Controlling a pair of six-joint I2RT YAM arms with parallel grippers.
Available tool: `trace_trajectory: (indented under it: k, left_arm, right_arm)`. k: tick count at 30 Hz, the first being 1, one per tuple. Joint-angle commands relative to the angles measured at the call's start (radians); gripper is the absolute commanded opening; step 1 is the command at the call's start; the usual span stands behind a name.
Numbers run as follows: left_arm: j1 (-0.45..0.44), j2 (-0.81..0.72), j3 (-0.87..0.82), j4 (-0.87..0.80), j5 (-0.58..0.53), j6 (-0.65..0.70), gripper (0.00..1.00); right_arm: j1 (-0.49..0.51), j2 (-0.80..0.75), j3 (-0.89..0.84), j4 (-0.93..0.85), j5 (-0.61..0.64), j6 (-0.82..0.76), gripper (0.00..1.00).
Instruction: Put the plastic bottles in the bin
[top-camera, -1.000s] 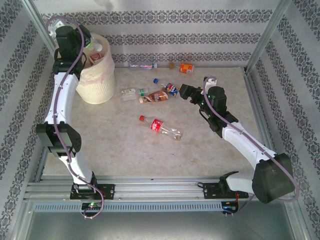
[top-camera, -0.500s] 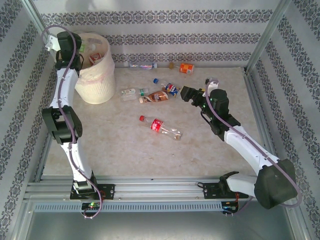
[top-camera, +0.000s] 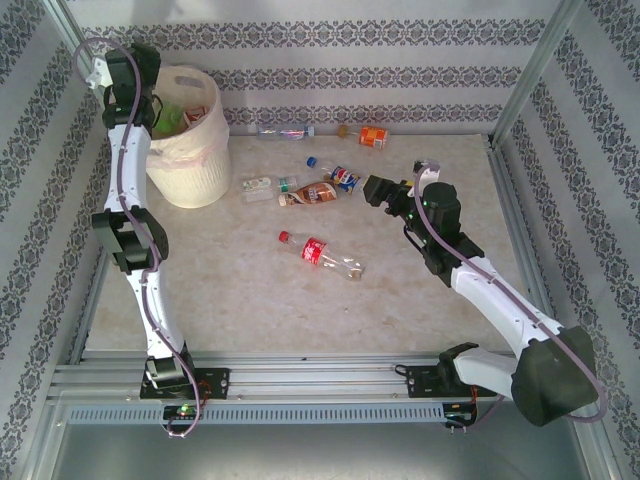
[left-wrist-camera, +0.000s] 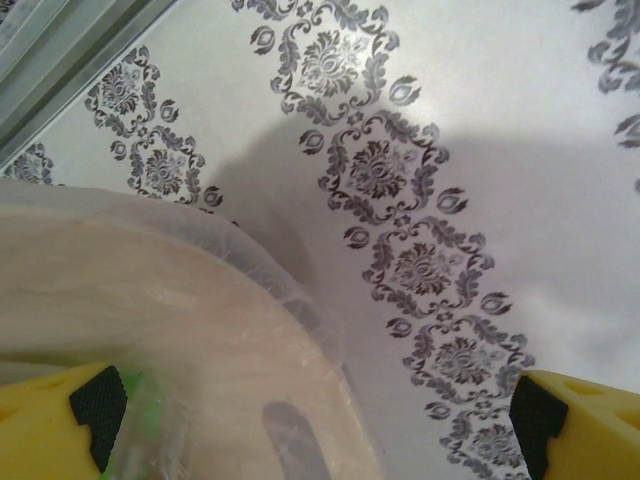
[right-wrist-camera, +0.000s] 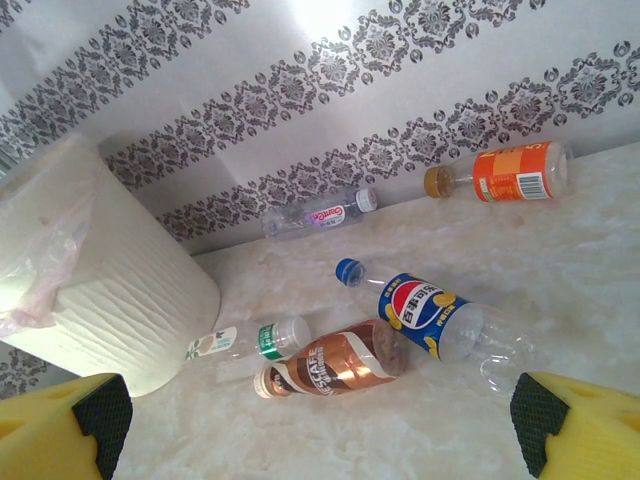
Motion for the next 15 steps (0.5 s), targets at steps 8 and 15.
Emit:
trace_trajectory:
  k: [8,15]
  left_arm:
    - [-0.048,-0.158,-0.048,-0.056,0.024,0.197,1.0]
    - [-0.113,-0.272,-0.189,-0.03,0.048,0.277,1.0]
  right_arm:
    - [-0.01,-0.051,-0.049,-0.004,0.109,-0.008,0.98]
    - [-0.016,-0.068,-0.081,-0.031,0.142,-0.001,0.98]
